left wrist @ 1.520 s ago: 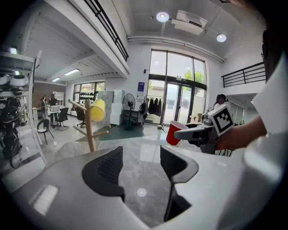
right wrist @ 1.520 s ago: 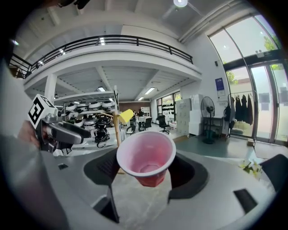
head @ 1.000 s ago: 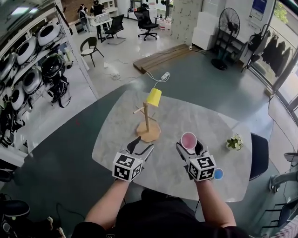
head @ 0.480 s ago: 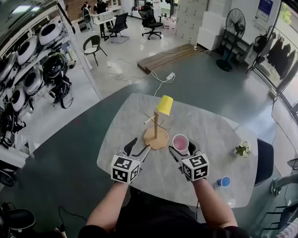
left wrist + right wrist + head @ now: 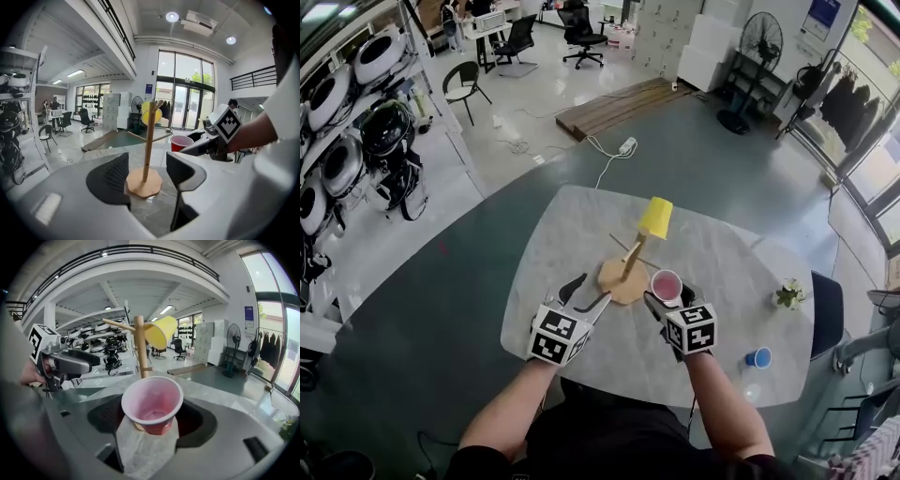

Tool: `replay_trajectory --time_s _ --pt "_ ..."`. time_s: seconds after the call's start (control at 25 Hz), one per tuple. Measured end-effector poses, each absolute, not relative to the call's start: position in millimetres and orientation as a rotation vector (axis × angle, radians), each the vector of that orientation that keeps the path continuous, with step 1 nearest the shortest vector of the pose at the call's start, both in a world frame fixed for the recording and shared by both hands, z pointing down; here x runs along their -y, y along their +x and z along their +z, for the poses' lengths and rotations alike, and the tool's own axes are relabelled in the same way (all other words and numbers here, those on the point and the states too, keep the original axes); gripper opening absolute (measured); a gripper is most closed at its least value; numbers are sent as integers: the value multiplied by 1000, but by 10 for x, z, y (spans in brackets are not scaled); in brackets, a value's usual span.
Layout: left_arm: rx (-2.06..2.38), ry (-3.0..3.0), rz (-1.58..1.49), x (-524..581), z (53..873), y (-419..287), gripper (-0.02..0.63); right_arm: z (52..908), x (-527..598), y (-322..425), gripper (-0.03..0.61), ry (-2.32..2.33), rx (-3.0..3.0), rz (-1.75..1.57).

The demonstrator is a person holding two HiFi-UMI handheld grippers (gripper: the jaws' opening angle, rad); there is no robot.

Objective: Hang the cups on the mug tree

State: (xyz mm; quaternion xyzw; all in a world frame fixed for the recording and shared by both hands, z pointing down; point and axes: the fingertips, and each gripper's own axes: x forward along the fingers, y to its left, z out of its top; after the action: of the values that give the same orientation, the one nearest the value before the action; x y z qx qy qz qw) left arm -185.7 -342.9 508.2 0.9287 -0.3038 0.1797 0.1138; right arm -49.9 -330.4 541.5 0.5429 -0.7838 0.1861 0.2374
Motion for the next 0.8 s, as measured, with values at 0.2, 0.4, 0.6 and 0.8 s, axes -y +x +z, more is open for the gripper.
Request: replay_trajectory --time_s 0.2,0.4,0.6,0.8 --pt "860 2714 502 3482 5133 -1847 259 5330 3384 -444 333 1522 2106 474" --pt "851 2718 486 3506 5111 -1874 259 5176 3440 -474 333 1485 2048 346" --pt "864 2707 458 3514 5074 -1927 255 5063 3507 -566 313 1402 2030 229" --pt "874 2695 444 3494 5092 -1967 253 5106 3594 -702 310 1296 2017 180"
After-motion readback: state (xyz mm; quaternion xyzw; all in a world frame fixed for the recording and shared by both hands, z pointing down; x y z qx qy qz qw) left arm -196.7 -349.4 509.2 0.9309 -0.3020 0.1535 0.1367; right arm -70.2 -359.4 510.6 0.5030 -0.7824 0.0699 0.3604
